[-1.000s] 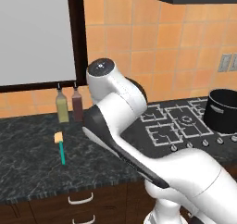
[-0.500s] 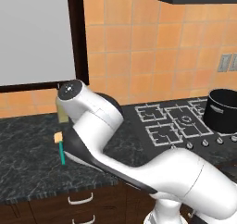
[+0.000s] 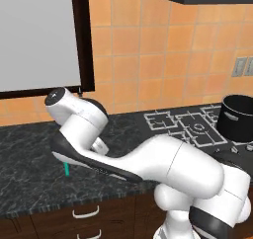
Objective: Put the bell pepper and broccoli in the pot. Retrieve the spatula and lightly stir the vegetables in the pot.
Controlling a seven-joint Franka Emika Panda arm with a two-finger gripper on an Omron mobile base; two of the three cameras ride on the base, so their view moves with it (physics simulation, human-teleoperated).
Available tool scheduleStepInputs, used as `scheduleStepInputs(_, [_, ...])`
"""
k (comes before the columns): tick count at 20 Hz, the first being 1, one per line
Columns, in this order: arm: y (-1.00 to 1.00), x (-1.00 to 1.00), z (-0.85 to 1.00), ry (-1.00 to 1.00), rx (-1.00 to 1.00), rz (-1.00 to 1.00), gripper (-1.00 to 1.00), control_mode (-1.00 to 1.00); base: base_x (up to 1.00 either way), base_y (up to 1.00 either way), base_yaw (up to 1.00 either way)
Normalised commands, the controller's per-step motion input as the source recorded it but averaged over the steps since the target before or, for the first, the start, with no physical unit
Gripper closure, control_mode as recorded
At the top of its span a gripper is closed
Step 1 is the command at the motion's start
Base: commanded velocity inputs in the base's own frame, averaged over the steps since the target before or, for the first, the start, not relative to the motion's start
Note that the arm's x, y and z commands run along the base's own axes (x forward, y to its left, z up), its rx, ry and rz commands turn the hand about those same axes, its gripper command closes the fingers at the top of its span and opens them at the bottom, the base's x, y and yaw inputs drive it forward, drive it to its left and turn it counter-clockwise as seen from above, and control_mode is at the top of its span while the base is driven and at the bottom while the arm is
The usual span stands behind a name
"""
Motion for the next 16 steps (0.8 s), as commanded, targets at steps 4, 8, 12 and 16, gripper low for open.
scheduleStepInputs(4, [0.3, 0.0, -0.33, 0.01, -0.15, 0.76, -1.0, -1.0, 0.0, 0.0, 0.0])
scheduleStepInputs(8, [0.0, 0.0, -0.47, -0.06, -0.03, 0.59, -1.0, -1.0, 0.0, 0.0, 0.0])
scheduleStepInputs(12, [0.0, 0.0, -0.59, -0.04, 0.0, 0.44, -1.0, -1.0, 0.0, 0.0, 0.0])
scheduleStepInputs(16, [0.0, 0.17, -0.56, 0.0, 0.0, 0.24, -1.0, -1.0, 0.0, 0.0, 0.0])
